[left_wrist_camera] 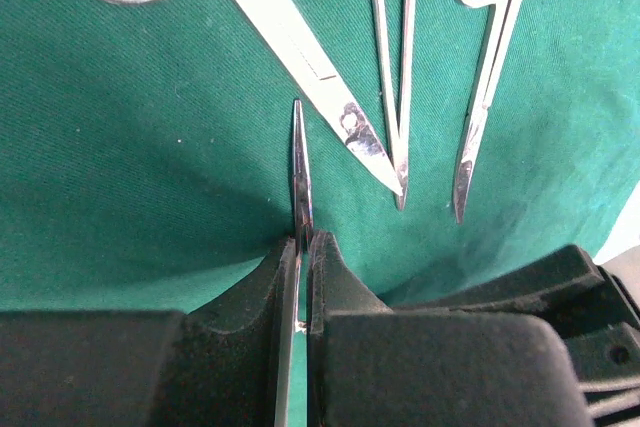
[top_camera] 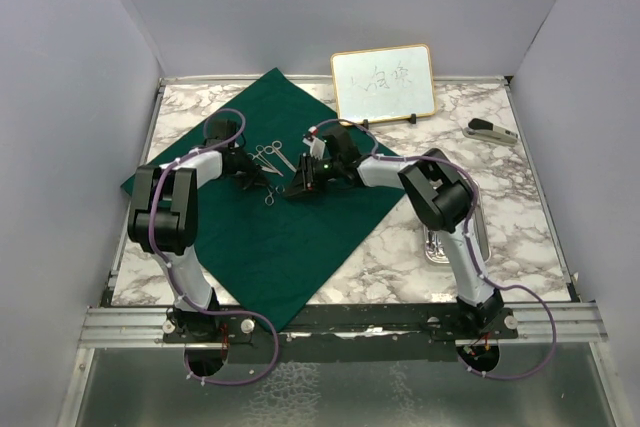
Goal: Prepare the surgical pack
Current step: Pick up the medical item from the surgical kit.
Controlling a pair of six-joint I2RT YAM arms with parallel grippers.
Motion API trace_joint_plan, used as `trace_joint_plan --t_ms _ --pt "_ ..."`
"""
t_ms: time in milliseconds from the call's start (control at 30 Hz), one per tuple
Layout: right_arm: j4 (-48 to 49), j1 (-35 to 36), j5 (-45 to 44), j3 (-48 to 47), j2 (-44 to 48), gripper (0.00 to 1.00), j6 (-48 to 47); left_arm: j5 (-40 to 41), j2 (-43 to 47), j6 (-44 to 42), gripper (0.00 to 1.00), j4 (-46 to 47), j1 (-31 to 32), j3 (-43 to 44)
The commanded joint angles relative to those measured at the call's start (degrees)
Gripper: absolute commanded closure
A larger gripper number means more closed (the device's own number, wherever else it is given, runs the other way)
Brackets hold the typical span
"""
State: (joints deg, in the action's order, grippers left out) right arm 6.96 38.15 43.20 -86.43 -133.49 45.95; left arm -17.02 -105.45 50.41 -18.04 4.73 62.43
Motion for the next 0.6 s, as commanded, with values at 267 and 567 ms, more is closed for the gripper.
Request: trace_joint_plan --t_ms 267,567 --pt "9.7 -0.4 2.5 8.9 7.2 0.60 -3.0 -0.2 2.8 -2.6 1.00 4.9 0.6 -6.5" --pt "6.7 1.4 1.9 -0.6 -0.2 0.62 -0.7 -0.7 2.4 -2.2 1.00 5.6 0.5 -7.0"
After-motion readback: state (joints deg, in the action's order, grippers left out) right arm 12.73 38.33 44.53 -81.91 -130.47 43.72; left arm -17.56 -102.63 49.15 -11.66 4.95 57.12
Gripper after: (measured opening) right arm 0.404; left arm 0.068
